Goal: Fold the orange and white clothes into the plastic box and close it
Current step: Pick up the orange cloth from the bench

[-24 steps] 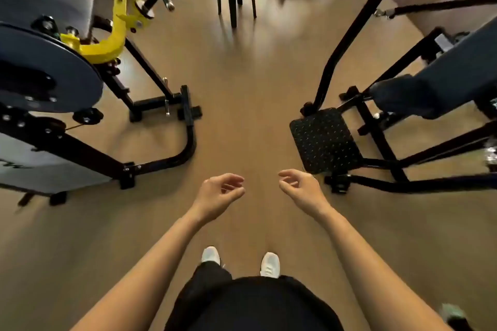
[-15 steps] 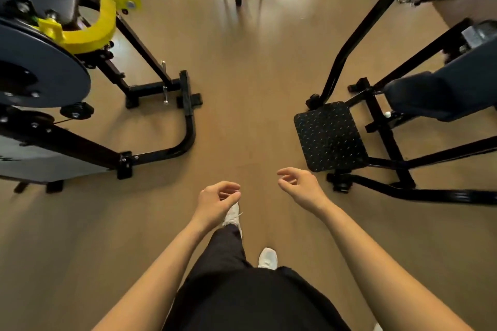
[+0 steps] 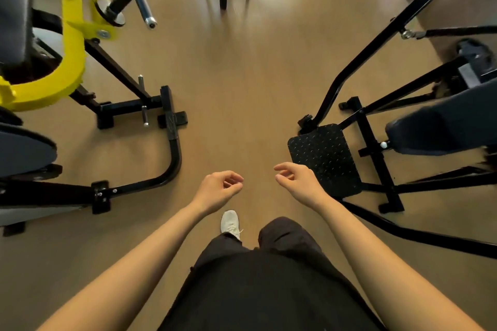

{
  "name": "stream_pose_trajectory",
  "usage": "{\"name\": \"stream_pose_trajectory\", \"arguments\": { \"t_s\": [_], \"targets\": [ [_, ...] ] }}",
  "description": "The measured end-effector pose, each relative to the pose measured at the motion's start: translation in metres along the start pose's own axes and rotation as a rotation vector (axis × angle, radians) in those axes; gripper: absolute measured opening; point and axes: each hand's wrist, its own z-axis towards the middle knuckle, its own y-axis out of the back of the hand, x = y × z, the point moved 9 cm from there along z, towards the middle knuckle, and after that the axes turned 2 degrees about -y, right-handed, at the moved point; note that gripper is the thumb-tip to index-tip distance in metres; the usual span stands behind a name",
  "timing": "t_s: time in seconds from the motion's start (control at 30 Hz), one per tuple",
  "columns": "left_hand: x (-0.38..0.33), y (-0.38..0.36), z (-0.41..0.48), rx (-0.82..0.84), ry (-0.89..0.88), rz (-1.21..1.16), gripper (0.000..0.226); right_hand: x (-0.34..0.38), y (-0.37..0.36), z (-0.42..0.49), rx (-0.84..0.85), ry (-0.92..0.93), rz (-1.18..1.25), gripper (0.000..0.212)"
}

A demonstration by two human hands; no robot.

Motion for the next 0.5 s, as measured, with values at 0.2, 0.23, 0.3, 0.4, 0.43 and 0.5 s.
{"name": "stream_pose_trajectory", "arguments": {
  "t_s": [0.2, 0.23, 0.3, 0.4, 0.43, 0.5],
  "targets": [
    [-0.041, 0.054, 0.095, -0.045, -0.012, 0.046, 0.015, 0.019, 0.044, 0.075, -0.023, -0.027, 0.041, 0.029],
    [-0.045, 0.057, 0.111, -0.035, -0.003, 0.052, 0.015, 0.02, 0.051, 0.09, -0.023, -0.03, 0.044, 0.03],
    [-0.052, 0.061, 0.138, -0.004, 0.028, 0.052, 0.016, 0.021, 0.062, 0.121, -0.008, -0.035, 0.06, 0.03],
    [-0.065, 0.068, 0.179, 0.009, 0.078, 0.06, 0.02, 0.023, 0.082, 0.169, 0.02, -0.03, 0.064, 0.029],
    [-0.07, 0.071, 0.192, -0.001, 0.104, 0.056, 0.02, 0.025, 0.09, 0.184, 0.031, -0.027, 0.065, 0.029],
    [-0.08, 0.075, 0.217, -0.031, 0.145, 0.026, 0.017, 0.029, 0.105, 0.213, 0.057, -0.025, 0.067, 0.027]
  ]
}}
